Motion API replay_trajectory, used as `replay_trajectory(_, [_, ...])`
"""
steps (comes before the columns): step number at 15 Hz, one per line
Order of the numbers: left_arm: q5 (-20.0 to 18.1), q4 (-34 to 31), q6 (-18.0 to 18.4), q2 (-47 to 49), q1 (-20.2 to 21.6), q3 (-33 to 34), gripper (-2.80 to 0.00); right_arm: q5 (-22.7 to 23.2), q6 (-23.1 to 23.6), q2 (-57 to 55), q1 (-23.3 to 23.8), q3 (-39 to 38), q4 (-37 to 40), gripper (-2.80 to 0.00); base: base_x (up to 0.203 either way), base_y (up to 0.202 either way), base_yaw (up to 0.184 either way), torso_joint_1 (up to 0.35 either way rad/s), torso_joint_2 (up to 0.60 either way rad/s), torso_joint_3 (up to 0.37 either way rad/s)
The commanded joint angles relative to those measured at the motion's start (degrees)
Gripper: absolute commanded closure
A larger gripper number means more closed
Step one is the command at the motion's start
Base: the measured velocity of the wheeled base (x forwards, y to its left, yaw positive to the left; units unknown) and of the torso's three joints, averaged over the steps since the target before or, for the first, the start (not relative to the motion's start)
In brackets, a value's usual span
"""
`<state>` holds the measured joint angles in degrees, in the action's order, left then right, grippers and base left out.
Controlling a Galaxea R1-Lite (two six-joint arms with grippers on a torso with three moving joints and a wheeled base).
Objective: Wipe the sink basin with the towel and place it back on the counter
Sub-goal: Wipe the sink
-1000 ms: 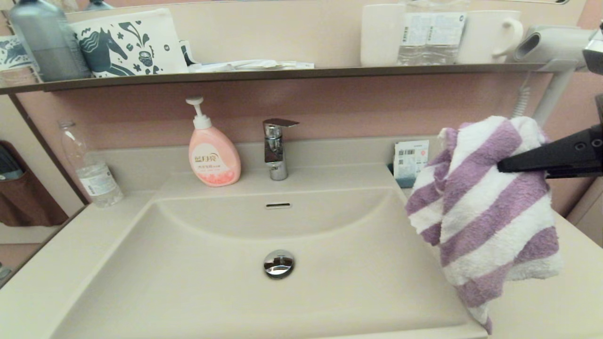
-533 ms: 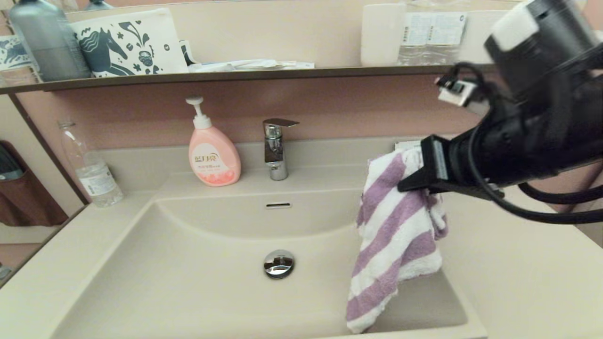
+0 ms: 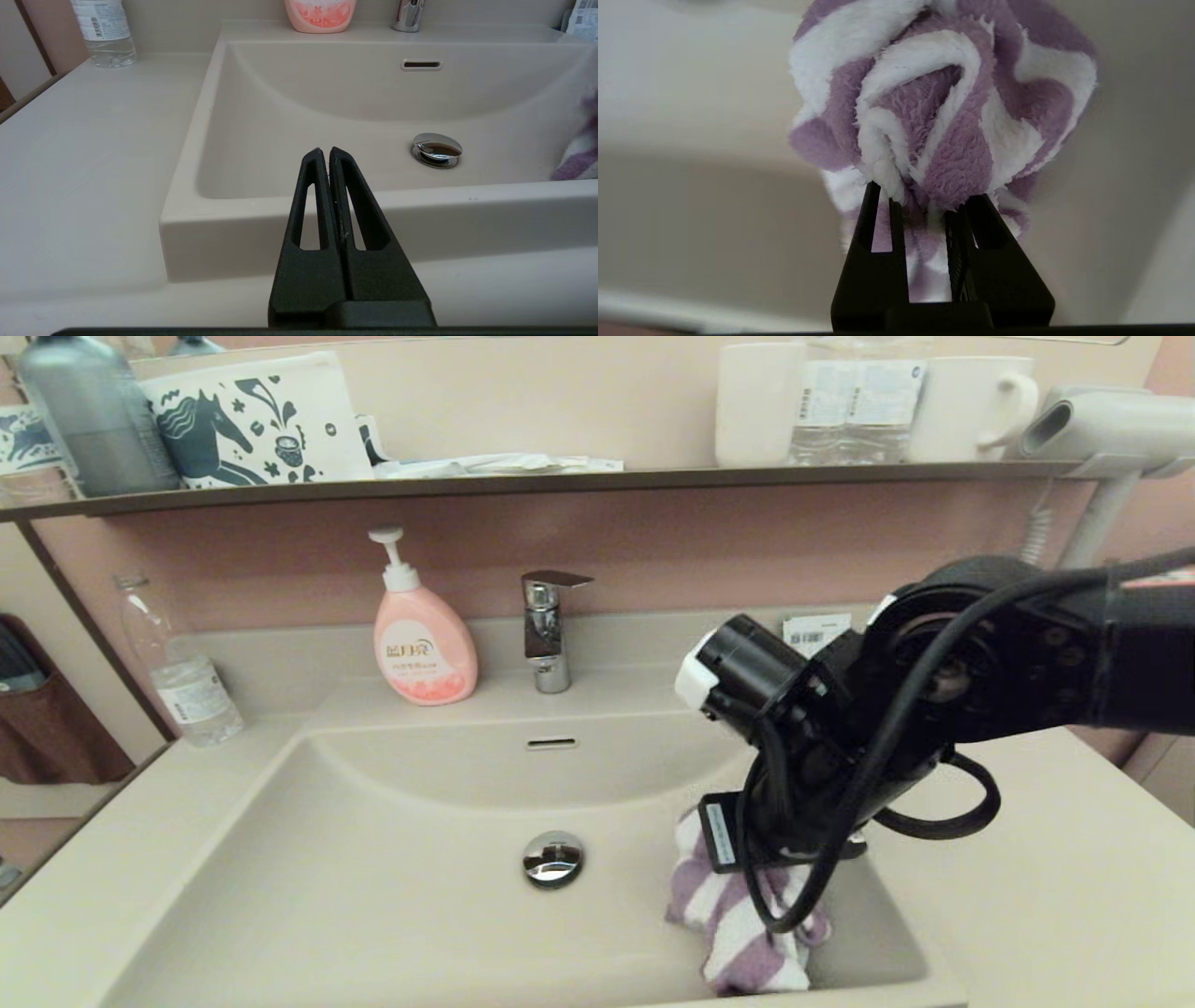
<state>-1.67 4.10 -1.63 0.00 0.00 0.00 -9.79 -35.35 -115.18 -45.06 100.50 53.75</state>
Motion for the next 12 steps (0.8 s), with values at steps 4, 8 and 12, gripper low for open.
replay_trajectory(4, [0.00, 0.03, -0.04, 0.09, 0.00, 0.00, 0.00, -1.32, -2.98, -7.62, -0.81, -0.04, 5.22, 0.00, 0.000, 0.000, 0.000, 0.000, 0.00, 0.000])
replay_trajectory(8, [0.00, 0.03, -0.04, 0.09, 0.00, 0.00, 0.00, 1.85, -4.07, -11.67, -2.77, 0.24, 4.19, 0.00, 0.000, 0.000, 0.000, 0.000, 0.00, 0.000])
replay_trajectory(12, [0.00, 0.03, -0.04, 0.09, 0.00, 0.00, 0.00, 8.69, -5.30, -16.79, -6.55, 6.42, 0.44, 0.00, 0.000, 0.000, 0.000, 0.000, 0.00, 0.000])
